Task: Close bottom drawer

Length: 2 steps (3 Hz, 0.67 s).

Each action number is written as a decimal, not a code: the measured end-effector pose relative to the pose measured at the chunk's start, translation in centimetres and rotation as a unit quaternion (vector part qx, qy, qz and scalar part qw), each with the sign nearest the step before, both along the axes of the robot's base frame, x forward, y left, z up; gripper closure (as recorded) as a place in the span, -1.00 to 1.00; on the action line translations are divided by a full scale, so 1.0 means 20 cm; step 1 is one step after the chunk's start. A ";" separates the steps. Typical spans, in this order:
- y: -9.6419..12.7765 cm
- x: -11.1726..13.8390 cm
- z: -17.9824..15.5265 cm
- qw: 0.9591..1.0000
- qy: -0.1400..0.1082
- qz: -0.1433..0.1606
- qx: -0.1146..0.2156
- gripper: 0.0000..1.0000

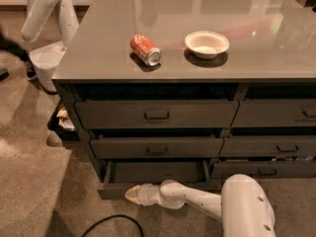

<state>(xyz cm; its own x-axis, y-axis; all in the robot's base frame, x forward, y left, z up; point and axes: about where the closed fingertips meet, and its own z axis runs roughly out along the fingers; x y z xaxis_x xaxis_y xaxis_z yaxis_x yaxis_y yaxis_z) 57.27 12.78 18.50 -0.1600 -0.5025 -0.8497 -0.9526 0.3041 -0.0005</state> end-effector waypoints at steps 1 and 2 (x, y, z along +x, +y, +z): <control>0.00 0.01 0.00 1.000 -0.003 -0.001 0.000 0.21; 0.01 0.13 0.03 1.000 -0.022 -0.012 -0.002 -0.25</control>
Offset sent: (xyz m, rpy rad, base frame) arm 0.0656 0.0013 0.0162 -0.0148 -0.1054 -0.0611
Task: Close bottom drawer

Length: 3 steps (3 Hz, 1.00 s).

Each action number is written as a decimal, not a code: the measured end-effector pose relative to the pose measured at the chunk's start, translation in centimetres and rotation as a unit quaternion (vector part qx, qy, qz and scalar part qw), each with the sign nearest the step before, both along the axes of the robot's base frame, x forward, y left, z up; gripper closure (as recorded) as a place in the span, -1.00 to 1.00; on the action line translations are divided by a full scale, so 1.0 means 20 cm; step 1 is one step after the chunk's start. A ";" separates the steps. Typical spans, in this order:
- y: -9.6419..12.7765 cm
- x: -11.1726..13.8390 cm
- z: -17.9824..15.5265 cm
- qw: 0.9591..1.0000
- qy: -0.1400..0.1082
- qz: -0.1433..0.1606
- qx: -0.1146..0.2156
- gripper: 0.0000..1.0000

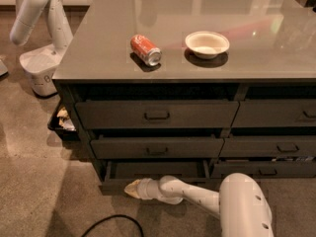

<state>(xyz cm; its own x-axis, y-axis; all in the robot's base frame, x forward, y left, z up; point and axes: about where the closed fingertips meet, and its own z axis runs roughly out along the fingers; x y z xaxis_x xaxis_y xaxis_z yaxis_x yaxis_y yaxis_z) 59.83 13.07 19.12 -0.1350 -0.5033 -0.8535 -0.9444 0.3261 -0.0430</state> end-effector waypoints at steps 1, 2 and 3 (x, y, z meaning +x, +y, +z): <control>0.01 0.10 0.01 1.000 -0.015 -0.008 0.000 -0.72; 0.02 0.20 0.01 1.000 -0.027 -0.015 0.002 -1.00; 0.02 0.17 0.01 1.000 -0.027 -0.015 0.002 -1.00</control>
Offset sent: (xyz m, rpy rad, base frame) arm 0.0546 -0.0010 0.0041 0.0023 -0.0738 -0.0469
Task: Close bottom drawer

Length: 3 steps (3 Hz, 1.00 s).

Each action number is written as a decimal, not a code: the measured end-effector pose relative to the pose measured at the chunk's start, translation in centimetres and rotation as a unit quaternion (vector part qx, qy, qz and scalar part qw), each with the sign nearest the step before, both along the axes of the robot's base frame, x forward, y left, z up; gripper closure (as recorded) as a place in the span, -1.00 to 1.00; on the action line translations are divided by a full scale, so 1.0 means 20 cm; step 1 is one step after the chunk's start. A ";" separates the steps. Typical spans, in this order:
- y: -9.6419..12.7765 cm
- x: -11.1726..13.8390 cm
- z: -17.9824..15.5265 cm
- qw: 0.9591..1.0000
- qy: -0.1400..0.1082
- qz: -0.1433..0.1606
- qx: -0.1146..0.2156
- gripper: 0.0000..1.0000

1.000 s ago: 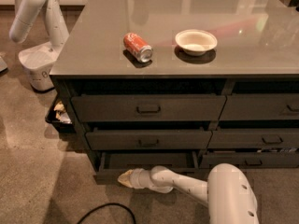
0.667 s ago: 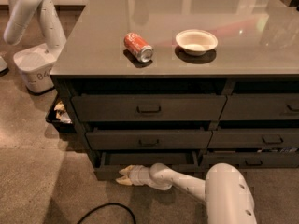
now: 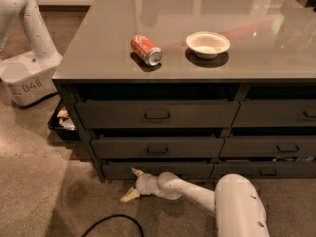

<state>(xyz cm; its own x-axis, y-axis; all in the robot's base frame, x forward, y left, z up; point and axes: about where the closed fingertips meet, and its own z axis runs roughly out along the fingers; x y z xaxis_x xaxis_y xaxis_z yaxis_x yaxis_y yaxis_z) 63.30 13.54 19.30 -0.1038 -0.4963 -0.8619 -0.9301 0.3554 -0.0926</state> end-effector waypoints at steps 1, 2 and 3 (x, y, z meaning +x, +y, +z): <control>-0.02 -0.02 0.02 1.000 0.001 0.000 0.006 -1.00; -0.05 -0.09 0.06 1.000 0.003 0.009 0.019 -1.00; -0.06 -0.15 0.10 0.999 0.007 0.024 0.030 -1.00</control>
Offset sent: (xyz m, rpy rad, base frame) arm -0.0318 -0.0224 0.0241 0.0665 0.0085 0.0356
